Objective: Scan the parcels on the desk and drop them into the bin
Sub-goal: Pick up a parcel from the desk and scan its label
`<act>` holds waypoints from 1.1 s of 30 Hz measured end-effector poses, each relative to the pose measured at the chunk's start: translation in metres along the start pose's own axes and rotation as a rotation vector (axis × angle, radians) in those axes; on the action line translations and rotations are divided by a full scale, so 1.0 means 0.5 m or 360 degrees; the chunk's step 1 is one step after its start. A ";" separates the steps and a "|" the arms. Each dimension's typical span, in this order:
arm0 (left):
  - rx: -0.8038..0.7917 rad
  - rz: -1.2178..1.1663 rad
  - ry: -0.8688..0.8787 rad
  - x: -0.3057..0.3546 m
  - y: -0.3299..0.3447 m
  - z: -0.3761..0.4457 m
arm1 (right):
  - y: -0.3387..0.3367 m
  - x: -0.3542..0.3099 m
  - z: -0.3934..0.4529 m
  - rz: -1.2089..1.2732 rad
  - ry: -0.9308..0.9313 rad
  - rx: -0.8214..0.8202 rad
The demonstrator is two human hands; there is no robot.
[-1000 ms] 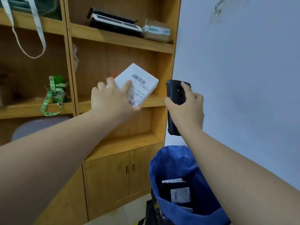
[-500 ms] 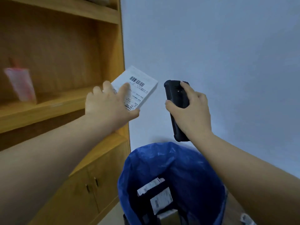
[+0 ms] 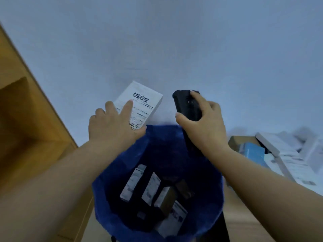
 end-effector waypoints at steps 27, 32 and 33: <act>-0.1265 -0.0383 -0.0023 0.135 0.950 -0.081 | 0.536 0.766 0.033 -0.0521 0.1032 -0.0419; -0.1311 -0.0380 -0.0059 0.123 0.967 -0.080 | 0.529 0.764 0.039 -0.0578 0.1011 -0.0444; -0.1306 -0.0357 -0.0044 0.122 0.964 -0.077 | 0.527 0.759 0.042 -0.0575 0.1003 -0.0442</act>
Point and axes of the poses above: each hand's wrist, its own z-axis towards the middle knuckle, its own y-axis out of the palm, x = y × z, the point moved 8 cm from there along z, towards the middle knuckle, and after that the axes turned 13 degrees about y, right-handed, at the moved point
